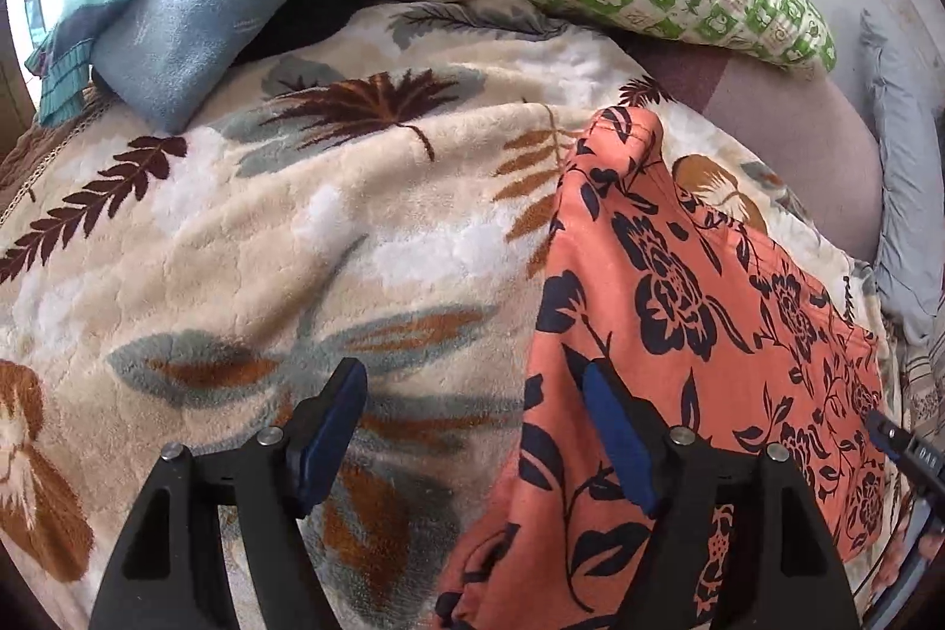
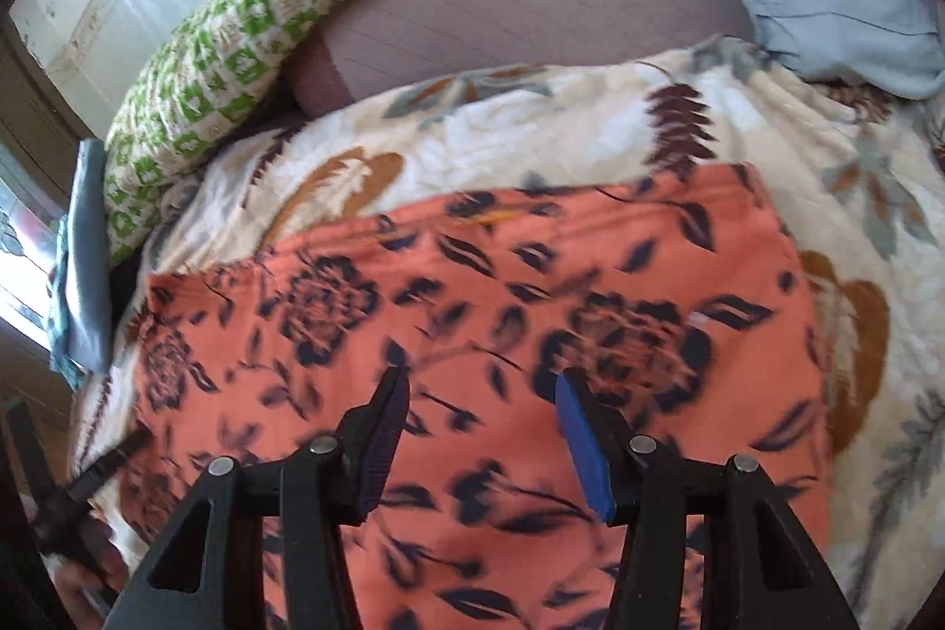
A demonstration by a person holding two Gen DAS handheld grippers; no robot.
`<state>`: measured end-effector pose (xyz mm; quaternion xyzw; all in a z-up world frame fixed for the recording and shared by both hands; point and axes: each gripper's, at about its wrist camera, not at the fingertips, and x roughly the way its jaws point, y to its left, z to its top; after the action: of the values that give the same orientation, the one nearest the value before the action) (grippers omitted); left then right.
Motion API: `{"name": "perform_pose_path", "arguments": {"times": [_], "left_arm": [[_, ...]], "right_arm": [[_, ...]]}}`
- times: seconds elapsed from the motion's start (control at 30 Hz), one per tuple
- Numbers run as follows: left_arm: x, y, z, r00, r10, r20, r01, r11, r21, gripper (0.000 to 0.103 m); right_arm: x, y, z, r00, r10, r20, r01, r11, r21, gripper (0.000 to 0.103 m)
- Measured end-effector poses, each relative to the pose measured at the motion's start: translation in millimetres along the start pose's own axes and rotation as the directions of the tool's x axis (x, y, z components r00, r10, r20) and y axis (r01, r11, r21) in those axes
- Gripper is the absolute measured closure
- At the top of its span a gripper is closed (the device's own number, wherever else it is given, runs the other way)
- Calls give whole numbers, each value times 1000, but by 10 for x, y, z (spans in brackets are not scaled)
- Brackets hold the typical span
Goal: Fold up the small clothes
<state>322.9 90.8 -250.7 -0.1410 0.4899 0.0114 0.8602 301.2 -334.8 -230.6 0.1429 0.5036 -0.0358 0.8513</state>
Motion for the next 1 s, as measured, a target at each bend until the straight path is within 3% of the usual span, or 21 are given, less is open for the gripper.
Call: {"name": "perform_pose_path", "arguments": {"times": [0.07,0.13,0.2,0.3,0.4,0.53,0.6,0.67,0.7,0.83,0.87,0.93,1.0], "left_arm": [[18,21,-7,1000,-15,-10,15,1000,-12,26],[7,10,-10,1000,-21,-17,21,1000,-14,26],[-56,-3,-8,1000,-24,2,24,1000,-20,26],[-240,-81,-10,997,-38,61,39,999,-10,26],[-435,-267,-46,988,-92,127,85,994,62,26],[-432,-619,-192,983,-151,106,127,970,205,26],[-319,-762,-281,991,-115,67,94,962,255,26],[-169,-808,-330,999,-46,27,37,960,279,26],[-109,-781,-350,1000,-15,19,9,961,277,26],[-7,-630,-302,999,23,27,-28,973,230,26],[3,-601,-291,998,51,35,-58,973,224,22],[30,-503,-268,999,44,28,-49,981,189,18],[63,-414,-238,1000,1,-2,0,992,127,18]], "right_arm": [[103,-266,-205,999,-40,-32,40,999,9,47],[19,-335,-313,999,4,41,-3,999,-35,47],[-75,-308,-354,999,-11,50,13,999,-42,47],[-259,-229,-457,994,70,81,-68,997,-34,47],[-398,-27,-603,983,139,116,-128,987,-96,47],[-325,295,-816,986,153,72,-137,973,-188,47],[-139,393,-913,992,125,15,-119,967,-224,46],[-119,506,-1036,997,69,36,-54,945,-321,43],[-119,552,-1050,999,49,6,-44,936,-348,41],[-130,487,-1006,991,61,-122,-98,939,-328,40],[-132,463,-979,988,64,-142,-107,940,-324,40],[-191,447,-917,984,70,-165,-122,937,-326,40],[-314,360,-796,993,79,-88,-101,954,-284,42]]}}
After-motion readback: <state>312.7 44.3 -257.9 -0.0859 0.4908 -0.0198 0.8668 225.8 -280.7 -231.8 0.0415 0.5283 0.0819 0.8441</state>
